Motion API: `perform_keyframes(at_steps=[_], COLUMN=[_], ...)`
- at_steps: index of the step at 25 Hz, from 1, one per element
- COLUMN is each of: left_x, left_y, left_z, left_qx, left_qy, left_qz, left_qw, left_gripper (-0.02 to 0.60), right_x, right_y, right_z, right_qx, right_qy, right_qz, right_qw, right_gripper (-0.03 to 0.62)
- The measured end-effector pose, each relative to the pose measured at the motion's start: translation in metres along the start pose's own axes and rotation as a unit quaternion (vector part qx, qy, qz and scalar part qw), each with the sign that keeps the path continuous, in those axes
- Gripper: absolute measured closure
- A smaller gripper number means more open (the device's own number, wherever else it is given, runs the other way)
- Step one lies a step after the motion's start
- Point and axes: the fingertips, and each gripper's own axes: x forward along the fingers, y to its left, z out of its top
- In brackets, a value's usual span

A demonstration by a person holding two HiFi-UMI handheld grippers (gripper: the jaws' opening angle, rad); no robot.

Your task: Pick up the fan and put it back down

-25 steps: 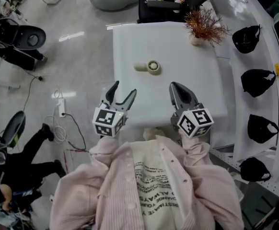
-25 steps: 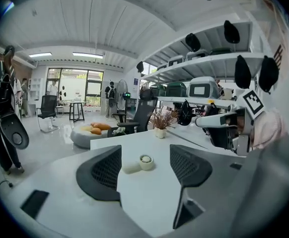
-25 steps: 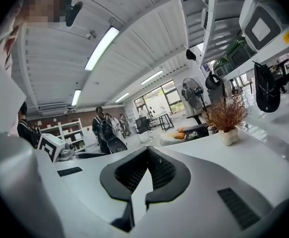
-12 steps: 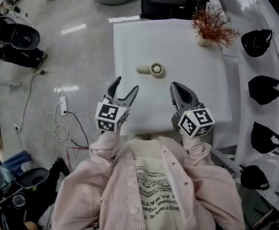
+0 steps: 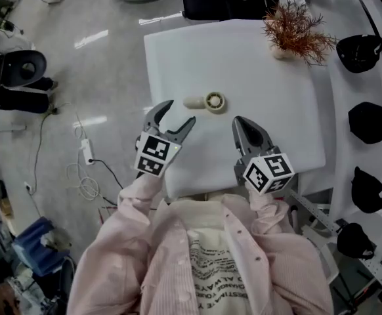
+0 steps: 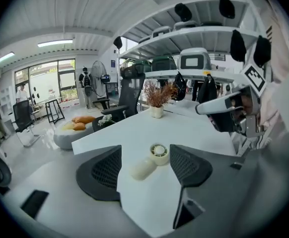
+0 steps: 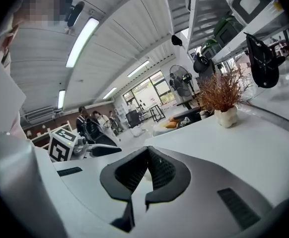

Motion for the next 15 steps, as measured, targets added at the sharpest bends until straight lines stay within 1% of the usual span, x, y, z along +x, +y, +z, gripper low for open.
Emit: perform_keyframes(at_steps=[3,7,10,15], left_x=[0.021,0.045,0.062,0.082], left_y=[0.001,0.000,-0.002,-0.006], left_z=[-0.005,-0.013,-0.020,-0.034], left_qx=[0.031,0.065,0.092,0.131], left_qy=[0.019,0.043,0.061,0.094], left_qz=[-0.027,-0.059,-0.078,-0.110], left_qw=[0.9990,0.9953,0.9908,0.9807], left_gripper=[0.301,0.301,0.301,0.301], right_x=[0.008,0.015,0.019,0.025], right_y=[-0.008,-0.018,-0.026,-0.033], right_z=[-0.006,-0.014,-0.022,-0.035], right_qx=[0.011,0.023,0.032,0.054], right_qy=[0.000,0.001,0.003,0.005], right_qz=[-0.012,-0.021,-0.028,-0.040], right_qw=[1.000,1.000,0.999,0.998], right_gripper=[0.594,0.594,0.594,0.594])
